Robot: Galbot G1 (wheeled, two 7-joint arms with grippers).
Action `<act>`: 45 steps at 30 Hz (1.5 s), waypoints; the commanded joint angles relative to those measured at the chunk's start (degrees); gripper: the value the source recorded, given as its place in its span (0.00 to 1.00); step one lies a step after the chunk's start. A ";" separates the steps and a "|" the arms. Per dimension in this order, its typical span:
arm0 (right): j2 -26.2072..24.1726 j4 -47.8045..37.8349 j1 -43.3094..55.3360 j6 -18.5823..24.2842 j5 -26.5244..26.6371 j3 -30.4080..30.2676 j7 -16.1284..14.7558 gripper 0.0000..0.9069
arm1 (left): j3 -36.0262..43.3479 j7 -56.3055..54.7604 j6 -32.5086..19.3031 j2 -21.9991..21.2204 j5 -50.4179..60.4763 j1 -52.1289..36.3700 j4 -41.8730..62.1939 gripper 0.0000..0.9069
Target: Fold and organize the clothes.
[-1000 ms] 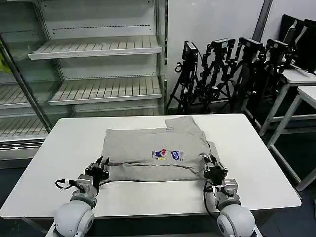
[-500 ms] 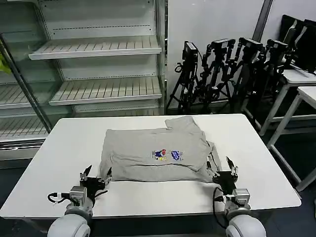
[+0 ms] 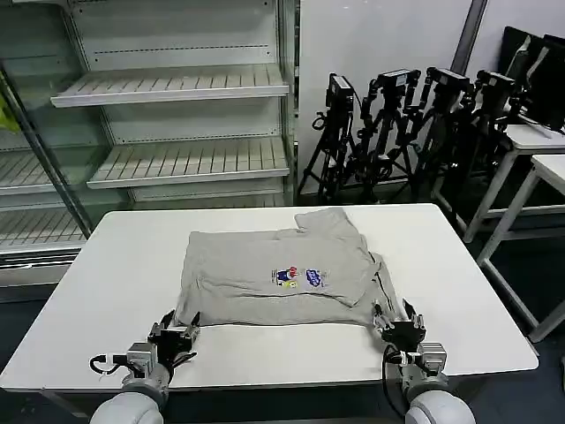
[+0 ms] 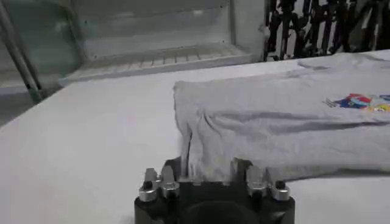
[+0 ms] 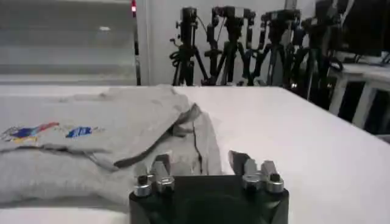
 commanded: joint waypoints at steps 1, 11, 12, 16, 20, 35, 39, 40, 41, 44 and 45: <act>-0.02 -0.62 -0.49 -2.77 3.19 0.11 0.27 0.00 | 0.29 0.26 0.22 -0.46 -1.41 1.05 -0.65 0.02; -0.06 2.56 -2.52 -1.73 3.07 0.27 0.15 0.00 | 0.07 0.33 0.23 -0.54 -2.00 2.44 -4.08 0.02; -0.10 3.24 -3.30 -1.54 2.73 0.35 0.11 0.00 | 0.00 0.31 0.25 -0.66 -2.00 3.19 -4.62 0.02; -0.39 7.12 -7.69 -0.26 -0.12 0.90 -0.29 0.00 | -0.49 0.19 0.17 -2.13 -1.75 6.76 -8.06 0.02; -1.42 11.54 -12.02 0.16 -0.91 1.88 0.05 0.00 | -1.17 0.02 -0.03 -3.14 -0.91 9.95 -11.59 0.02; -3.39 19.54 -22.81 -1.28 -6.36 3.52 0.37 1.00 | -3.42 -2.16 0.45 -2.46 2.31 26.33 -21.80 0.30; -3.03 20.35 -21.21 -0.58 -6.42 3.95 0.79 1.00 | -4.18 -2.21 0.46 -2.21 2.33 25.84 -22.09 1.00; -2.97 20.56 -20.62 -0.18 -6.35 4.19 0.83 1.00 | -4.69 -2.22 0.46 -2.06 2.32 25.10 -22.52 1.00; -2.96 20.90 -20.00 0.29 -6.24 4.56 0.81 1.00 | -5.04 -2.14 0.46 -1.94 2.32 24.69 -22.82 1.00; -3.03 21.12 -17.03 1.47 -5.66 5.83 0.82 1.00 | -7.66 -1.76 0.45 -0.89 1.60 22.14 -23.42 1.00; -3.05 20.84 -16.08 1.63 -5.40 6.02 0.88 1.00 | -8.30 -1.81 0.45 -0.58 1.21 21.67 -23.30 1.00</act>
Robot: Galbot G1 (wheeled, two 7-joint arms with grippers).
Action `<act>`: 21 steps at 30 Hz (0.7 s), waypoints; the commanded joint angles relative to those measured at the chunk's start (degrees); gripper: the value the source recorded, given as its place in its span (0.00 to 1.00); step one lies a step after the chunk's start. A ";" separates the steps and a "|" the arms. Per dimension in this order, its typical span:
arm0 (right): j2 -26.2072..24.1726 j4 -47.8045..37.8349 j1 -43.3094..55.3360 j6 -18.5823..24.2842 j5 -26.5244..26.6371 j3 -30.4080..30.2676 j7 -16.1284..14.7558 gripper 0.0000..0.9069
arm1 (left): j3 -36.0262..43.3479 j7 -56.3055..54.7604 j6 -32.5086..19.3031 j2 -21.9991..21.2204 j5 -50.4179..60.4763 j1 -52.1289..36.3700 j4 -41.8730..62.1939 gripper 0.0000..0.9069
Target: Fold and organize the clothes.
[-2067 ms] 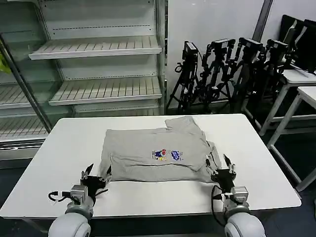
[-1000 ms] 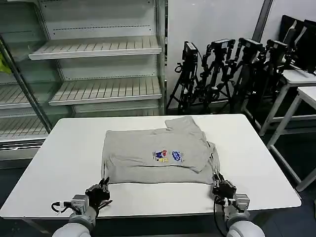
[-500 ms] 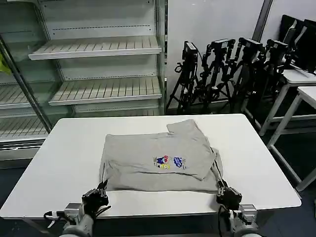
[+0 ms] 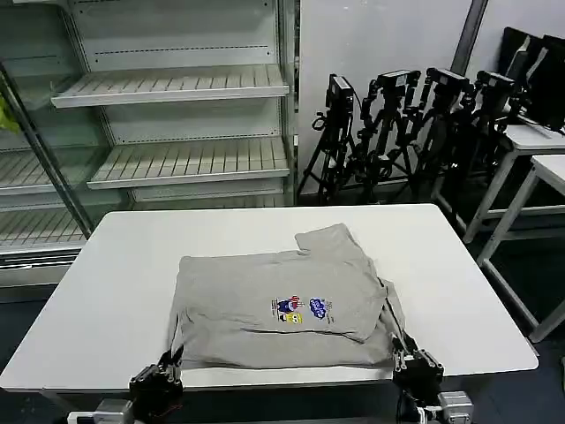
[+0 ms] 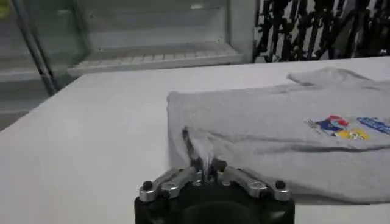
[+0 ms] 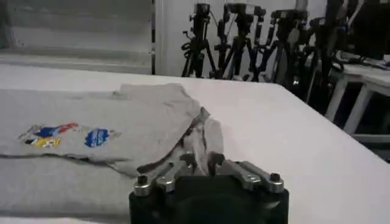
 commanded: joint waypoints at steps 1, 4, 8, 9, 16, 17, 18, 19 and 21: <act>-0.36 1.86 3.60 1.37 -0.35 1.80 0.41 1.00 | -5.21 -0.25 0.30 1.99 -1.69 -2.33 -2.97 1.00; -1.39 -0.87 9.84 0.32 2.62 1.86 1.21 1.00 | -7.44 -0.36 0.27 4.59 -5.63 -7.09 -0.15 1.00; -2.14 -8.66 22.48 -1.65 5.57 -0.92 2.98 1.00 | -5.42 -1.49 0.27 8.89 -10.30 -15.00 4.92 1.00; -2.12 -10.05 24.95 -2.19 6.28 -1.50 3.26 1.00 | -4.64 -1.86 0.27 9.75 -10.52 -17.05 7.28 1.00; -0.88 -26.69 44.67 -5.63 10.00 -9.89 5.01 1.00 | 3.34 -2.31 0.37 12.03 -12.45 -35.23 20.16 1.00; -0.84 -28.06 46.75 -5.75 10.23 -10.35 5.02 1.00 | 4.31 -2.55 0.38 12.14 -12.40 -37.00 21.97 1.00; -0.69 -29.43 48.87 -6.24 11.15 -11.14 5.16 1.00 | 5.18 -2.53 0.37 12.23 -12.24 -38.40 23.72 1.00; -0.36 -32.13 50.94 -6.44 12.11 -12.15 5.41 1.00 | 6.45 -2.53 0.39 12.29 -12.25 -39.65 25.32 1.00; 0.24 -36.29 53.86 -6.55 12.84 -13.59 5.37 1.00 | 8.32 -2.54 0.38 12.18 -11.83 -42.02 28.12 1.00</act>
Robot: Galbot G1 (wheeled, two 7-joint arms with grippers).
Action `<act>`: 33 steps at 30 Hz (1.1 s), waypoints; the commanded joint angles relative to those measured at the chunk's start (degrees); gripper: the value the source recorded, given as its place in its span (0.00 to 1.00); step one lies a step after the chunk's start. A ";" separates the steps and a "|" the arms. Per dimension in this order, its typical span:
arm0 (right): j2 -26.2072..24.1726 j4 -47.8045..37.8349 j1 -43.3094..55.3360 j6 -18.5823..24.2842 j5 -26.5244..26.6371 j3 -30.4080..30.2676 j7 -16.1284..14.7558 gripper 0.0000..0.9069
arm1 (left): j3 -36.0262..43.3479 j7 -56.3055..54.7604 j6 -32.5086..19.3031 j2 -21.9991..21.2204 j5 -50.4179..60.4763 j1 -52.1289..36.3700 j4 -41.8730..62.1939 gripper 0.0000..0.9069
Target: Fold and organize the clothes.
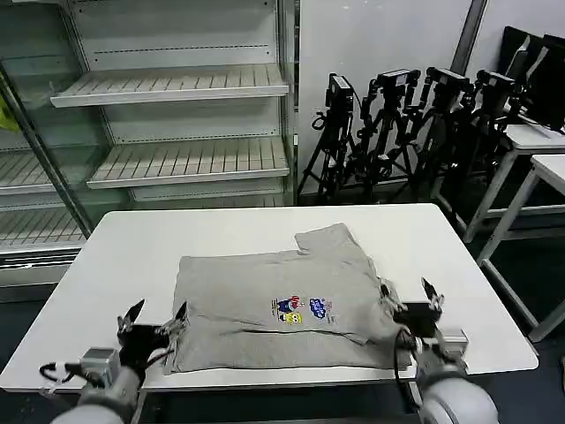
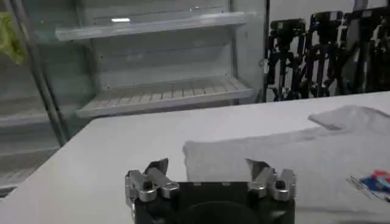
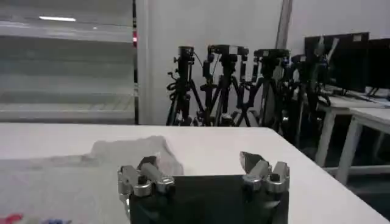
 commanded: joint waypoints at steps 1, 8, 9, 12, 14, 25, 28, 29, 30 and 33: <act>1.11 -22.07 25.41 -2.40 5.07 -8.56 1.22 1.00 | 10.28 -0.70 0.09 3.35 -2.49 -24.16 20.08 1.00; 4.60 -34.43 34.17 -2.97 4.58 -12.03 0.74 1.00 | 14.55 -1.06 0.09 1.29 -0.13 -28.66 27.35 1.00; 5.03 -36.29 35.19 -3.07 4.60 -12.48 0.60 1.00 | 15.03 -1.06 0.09 0.88 0.05 -29.51 28.05 1.00; 6.34 -40.31 38.50 -3.43 4.60 -13.67 0.35 1.00 | 16.04 -1.05 0.09 0.28 -0.04 -30.96 31.05 1.00; 7.59 -43.67 40.42 -3.39 4.51 -14.20 0.05 1.00 | 16.67 -1.05 0.11 0.14 -0.86 -32.08 32.75 1.00; 14.65 -56.99 45.43 -3.18 4.25 -12.74 -0.03 1.00 | 17.58 -2.79 0.14 -0.85 -6.68 -35.61 38.86 1.00; 15.61 -58.92 45.76 -3.01 3.90 -12.26 -0.12 1.00 | 17.56 -2.89 0.12 -1.17 -7.27 -36.20 40.19 1.00; 15.75 -59.30 45.80 -2.96 3.73 -12.20 -0.17 1.00 | 17.57 -2.91 0.11 -1.28 -7.27 -36.37 40.71 1.00; 15.89 -59.61 45.83 -2.89 3.64 -12.16 -0.21 1.00 | 17.57 -2.98 0.10 -1.35 -7.21 -36.55 41.12 1.00; 16.31 -60.39 45.89 -2.75 3.34 -12.07 -0.52 1.00 | 17.40 -3.13 0.10 -1.48 -7.23 -36.90 42.18 1.00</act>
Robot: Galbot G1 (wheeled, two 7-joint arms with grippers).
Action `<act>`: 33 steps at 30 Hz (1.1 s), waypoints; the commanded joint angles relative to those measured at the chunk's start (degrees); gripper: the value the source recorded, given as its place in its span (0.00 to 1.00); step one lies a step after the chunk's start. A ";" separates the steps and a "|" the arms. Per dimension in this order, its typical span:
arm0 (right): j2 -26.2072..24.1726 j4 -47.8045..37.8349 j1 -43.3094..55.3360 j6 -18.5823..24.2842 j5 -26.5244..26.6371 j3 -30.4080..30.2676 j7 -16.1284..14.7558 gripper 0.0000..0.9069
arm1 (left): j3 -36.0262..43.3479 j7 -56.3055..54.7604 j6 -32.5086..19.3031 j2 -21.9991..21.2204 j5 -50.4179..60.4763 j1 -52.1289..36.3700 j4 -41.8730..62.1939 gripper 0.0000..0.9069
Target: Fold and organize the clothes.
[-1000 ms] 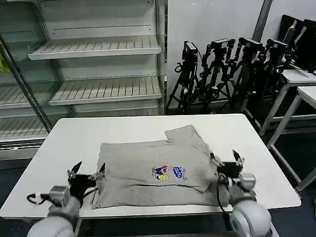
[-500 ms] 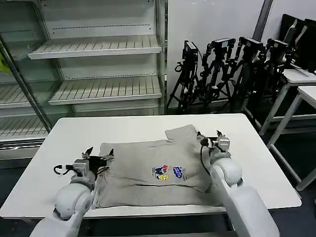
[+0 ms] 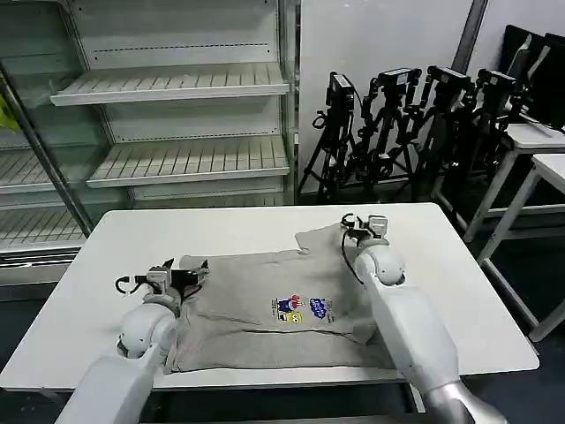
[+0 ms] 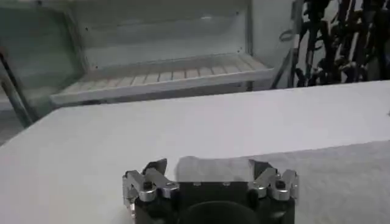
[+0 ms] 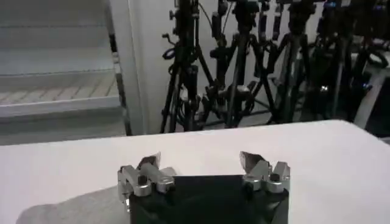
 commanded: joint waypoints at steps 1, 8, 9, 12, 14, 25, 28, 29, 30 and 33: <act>3.58 -9.50 4.08 -0.16 -0.10 -0.51 -0.44 1.00 | 1.04 -0.41 -0.03 -0.30 -2.32 -3.86 7.27 1.00; 3.68 -9.23 2.77 -0.32 -0.36 -1.13 -2.02 0.00 | 0.99 -0.35 -0.07 -0.14 -3.49 -3.30 6.68 0.02; 3.70 -9.27 2.66 -0.28 -0.36 -1.11 -2.17 0.00 | 0.99 -0.32 -0.06 -0.11 -3.63 -3.18 6.53 0.02; 3.80 -9.28 2.27 -0.28 -0.15 -0.88 -2.21 0.00 | 0.94 -0.20 -0.06 0.03 -4.07 -2.90 6.33 0.02; 3.85 -9.18 2.13 -0.25 0.13 -0.77 -2.24 0.00 | 0.85 -0.18 -0.06 0.13 -4.78 -2.84 6.35 0.02; 3.61 -4.33 0.20 3.79 1.28 -0.18 -3.20 0.00 | -0.63 0.23 -0.13 0.35 -7.32 -1.70 3.94 0.02; 2.43 0.41 -1.39 6.31 1.39 -0.41 -3.34 0.00 | -2.09 0.44 -0.15 0.79 -8.22 -0.25 -0.11 0.02; 2.35 0.96 -1.47 6.62 1.40 -0.46 -3.35 0.00 | -2.63 0.52 -0.15 1.05 -8.53 0.10 -0.75 0.02; 1.86 3.12 -2.18 7.23 1.40 -0.54 -3.40 0.00 | -3.11 0.67 -0.15 1.29 -8.68 0.70 -2.35 0.02; 0.41 7.47 -3.55 8.06 1.75 -0.57 -3.33 0.00 | -4.23 0.73 -0.16 2.01 -9.29 2.38 -5.42 0.02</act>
